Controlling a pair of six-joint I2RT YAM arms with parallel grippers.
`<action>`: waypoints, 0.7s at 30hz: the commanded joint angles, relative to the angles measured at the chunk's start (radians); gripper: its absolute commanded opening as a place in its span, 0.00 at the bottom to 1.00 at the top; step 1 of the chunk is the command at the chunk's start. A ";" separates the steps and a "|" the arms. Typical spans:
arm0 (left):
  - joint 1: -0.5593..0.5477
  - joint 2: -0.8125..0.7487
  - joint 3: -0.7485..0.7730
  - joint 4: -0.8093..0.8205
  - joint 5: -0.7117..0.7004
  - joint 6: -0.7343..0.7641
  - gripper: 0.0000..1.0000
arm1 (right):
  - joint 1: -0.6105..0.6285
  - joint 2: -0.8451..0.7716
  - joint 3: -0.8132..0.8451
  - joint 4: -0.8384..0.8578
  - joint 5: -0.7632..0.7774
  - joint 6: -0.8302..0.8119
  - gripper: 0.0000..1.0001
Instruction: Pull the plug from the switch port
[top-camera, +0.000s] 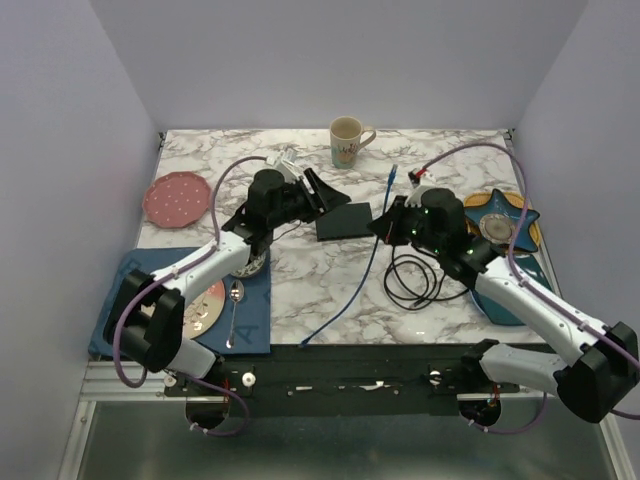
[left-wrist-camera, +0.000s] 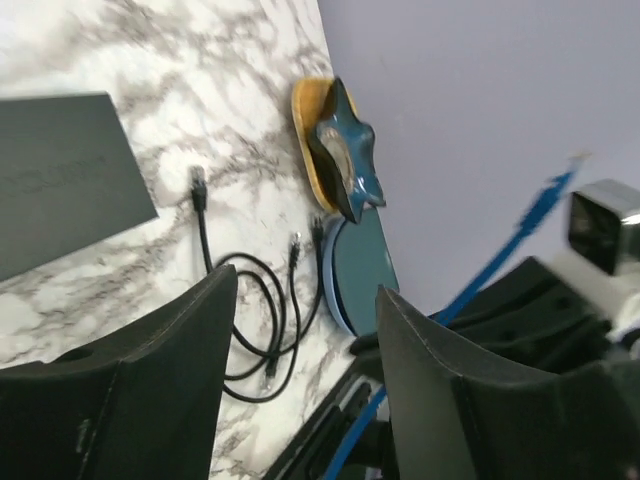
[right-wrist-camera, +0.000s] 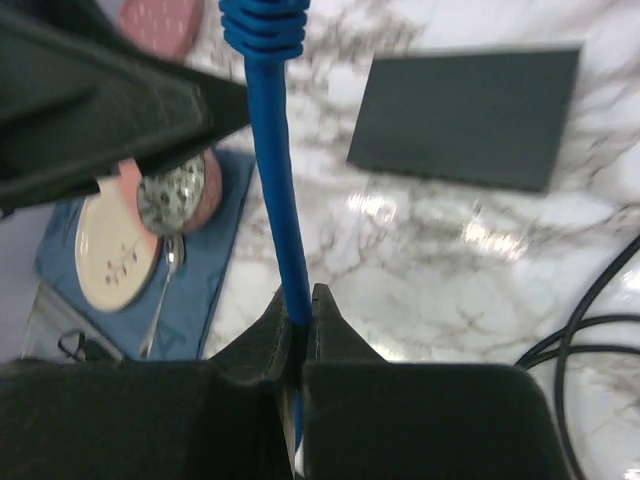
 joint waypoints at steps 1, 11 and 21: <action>0.062 -0.091 -0.053 -0.167 -0.125 0.030 0.68 | -0.067 -0.003 0.174 -0.326 0.290 -0.107 0.01; 0.096 -0.124 -0.159 -0.181 -0.070 0.000 0.63 | -0.403 0.138 0.356 -0.593 0.274 -0.176 0.01; 0.096 -0.137 -0.228 -0.152 -0.016 -0.016 0.61 | -0.483 0.304 0.285 -0.584 0.228 -0.208 0.16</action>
